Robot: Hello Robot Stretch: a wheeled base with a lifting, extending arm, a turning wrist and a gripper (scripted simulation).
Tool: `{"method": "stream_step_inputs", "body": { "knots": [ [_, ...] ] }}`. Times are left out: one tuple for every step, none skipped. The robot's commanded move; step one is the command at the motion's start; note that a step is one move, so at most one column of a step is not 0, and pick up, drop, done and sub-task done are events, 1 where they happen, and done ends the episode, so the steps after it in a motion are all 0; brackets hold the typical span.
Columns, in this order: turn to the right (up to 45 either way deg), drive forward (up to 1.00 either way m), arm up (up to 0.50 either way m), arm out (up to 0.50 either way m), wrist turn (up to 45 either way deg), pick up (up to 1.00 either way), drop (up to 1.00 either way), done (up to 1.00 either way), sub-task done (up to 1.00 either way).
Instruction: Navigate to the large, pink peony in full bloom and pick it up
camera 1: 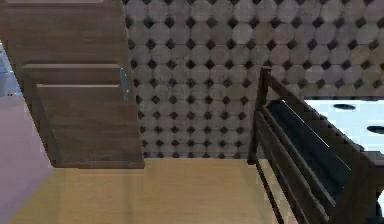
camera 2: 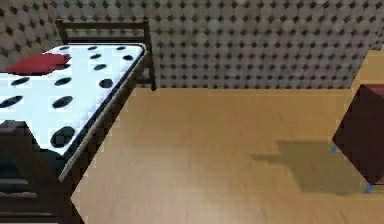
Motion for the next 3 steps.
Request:
{"method": "stream_step_inputs", "body": {
  "knots": [
    [-27.0,0.0,0.0,0.0,0.0,0.0,0.0,0.0,0.0],
    [0.0,0.65,0.0,0.0,0.0,0.0,0.0,0.0,0.0],
    [-39.0,0.0,0.0,0.0,0.0,0.0,0.0,0.0,0.0]
  ]
}}
